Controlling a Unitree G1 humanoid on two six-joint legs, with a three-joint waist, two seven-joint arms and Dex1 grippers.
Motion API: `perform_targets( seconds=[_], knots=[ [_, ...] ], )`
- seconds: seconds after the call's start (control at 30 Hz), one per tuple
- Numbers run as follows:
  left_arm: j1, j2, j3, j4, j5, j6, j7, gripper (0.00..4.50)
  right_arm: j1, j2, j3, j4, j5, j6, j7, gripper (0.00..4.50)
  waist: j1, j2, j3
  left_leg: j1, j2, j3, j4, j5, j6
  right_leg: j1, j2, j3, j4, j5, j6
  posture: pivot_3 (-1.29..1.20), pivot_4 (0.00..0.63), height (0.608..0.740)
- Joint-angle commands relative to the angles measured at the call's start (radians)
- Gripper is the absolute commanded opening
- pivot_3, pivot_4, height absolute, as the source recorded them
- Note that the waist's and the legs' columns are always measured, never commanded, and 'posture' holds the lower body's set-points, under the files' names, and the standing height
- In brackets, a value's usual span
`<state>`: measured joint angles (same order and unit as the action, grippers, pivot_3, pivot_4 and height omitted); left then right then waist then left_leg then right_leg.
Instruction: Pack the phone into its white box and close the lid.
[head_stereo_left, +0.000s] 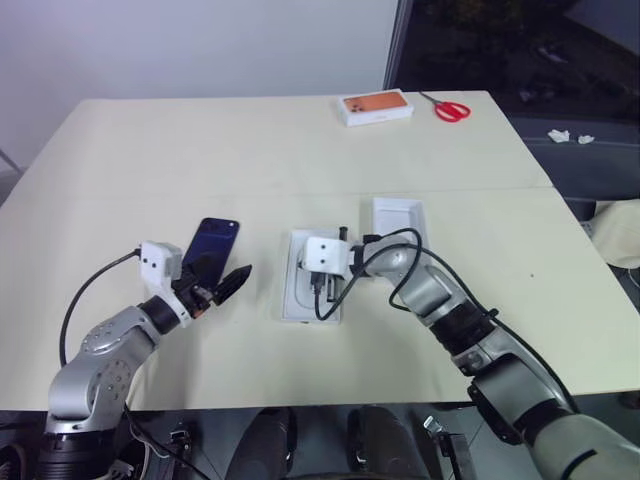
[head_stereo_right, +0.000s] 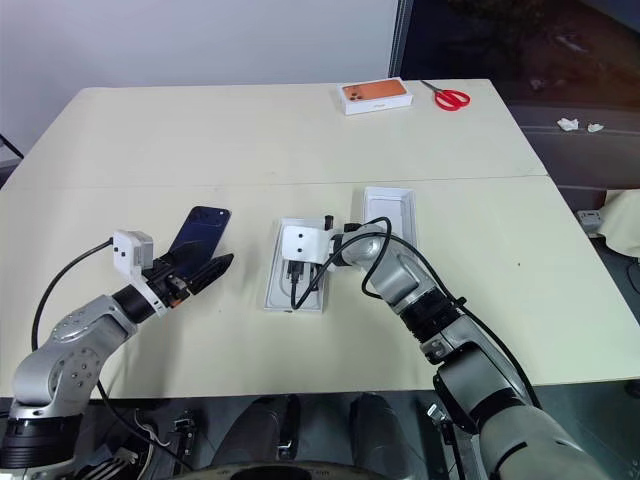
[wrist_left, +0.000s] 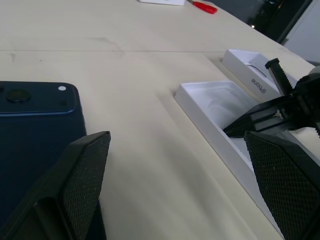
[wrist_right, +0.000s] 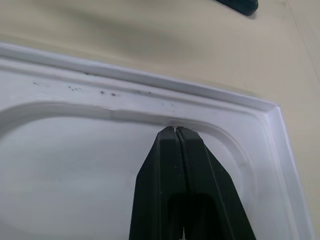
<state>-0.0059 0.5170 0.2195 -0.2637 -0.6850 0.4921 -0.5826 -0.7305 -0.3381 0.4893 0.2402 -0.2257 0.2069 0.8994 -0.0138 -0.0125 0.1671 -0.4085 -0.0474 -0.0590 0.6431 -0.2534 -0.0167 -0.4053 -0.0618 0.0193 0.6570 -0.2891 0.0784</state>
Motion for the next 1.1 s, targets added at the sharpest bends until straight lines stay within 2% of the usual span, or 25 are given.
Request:
perform_targets(
  seconds=[0.03,0.37,0.5,0.67,0.83,1.0,1.1],
  knots=[
    [-0.015,0.003,0.021,-0.028,0.003,-0.011,-0.007,4.5,-0.048,-0.04,-0.023,-0.07,-0.009,-0.01,0.033,0.04,0.0,0.0,0.0,0.0,0.0,0.0,0.0,0.0,0.0,0.0,0.0,0.0,0.0,0.0,0.0,0.0,0.15,0.74],
    [-0.02,-0.005,0.012,-0.029,0.015,-0.011,-0.011,4.5,-0.016,-0.09,0.08,0.043,-0.16,-0.122,0.0,0.04,-0.001,0.0,0.0,0.0,0.0,0.0,0.0,0.0,0.0,0.0,0.0,0.0,0.0,0.0,0.0,0.0,0.15,0.74],
    [-0.029,-0.002,0.02,-0.019,0.02,-0.012,-0.014,4.5,-0.015,-0.085,0.072,0.052,-0.173,-0.147,-0.001,0.04,0.001,0.0,-0.001,0.001,0.0,0.0,0.0,0.0,0.0,0.001,0.0,-0.001,0.0,0.0,0.0,0.0,0.15,0.74],
    [-0.033,-0.006,0.021,-0.017,0.02,-0.013,-0.015,4.5,-0.011,-0.034,-0.042,-0.068,-0.016,-0.064,0.055,0.04,0.0,0.0,0.0,0.001,0.0,0.0,0.0,0.0,0.0,0.001,0.0,-0.001,0.0,0.0,0.0,0.0,0.15,0.74],
    [-0.032,-0.011,0.024,-0.019,0.013,-0.008,-0.016,4.5,0.041,-0.069,-0.074,-0.203,0.095,0.015,0.164,0.04,0.0,0.0,0.0,0.0,0.0,0.0,0.0,0.0,0.0,0.001,0.0,0.0,0.0,0.0,0.0,0.0,0.15,0.74],
    [-0.024,0.007,0.039,-0.03,-0.039,0.034,-0.053,4.5,0.087,-0.09,-0.062,-0.244,0.134,0.033,0.204,0.04,0.0,0.0,0.0,0.0,0.0,-0.001,0.0,0.0,0.0,0.001,0.0,-0.001,0.0,0.0,0.0,0.0,0.15,0.74],
    [-0.026,0.021,0.055,-0.02,-0.044,0.044,-0.063,4.5,0.088,-0.078,-0.045,-0.206,0.1,0.004,0.168,0.04,-0.003,0.0,0.0,0.0,0.0,-0.001,0.0,0.0,0.0,0.0,0.0,0.0,0.0,0.0,0.0,0.0,0.15,0.74]
  ],
)
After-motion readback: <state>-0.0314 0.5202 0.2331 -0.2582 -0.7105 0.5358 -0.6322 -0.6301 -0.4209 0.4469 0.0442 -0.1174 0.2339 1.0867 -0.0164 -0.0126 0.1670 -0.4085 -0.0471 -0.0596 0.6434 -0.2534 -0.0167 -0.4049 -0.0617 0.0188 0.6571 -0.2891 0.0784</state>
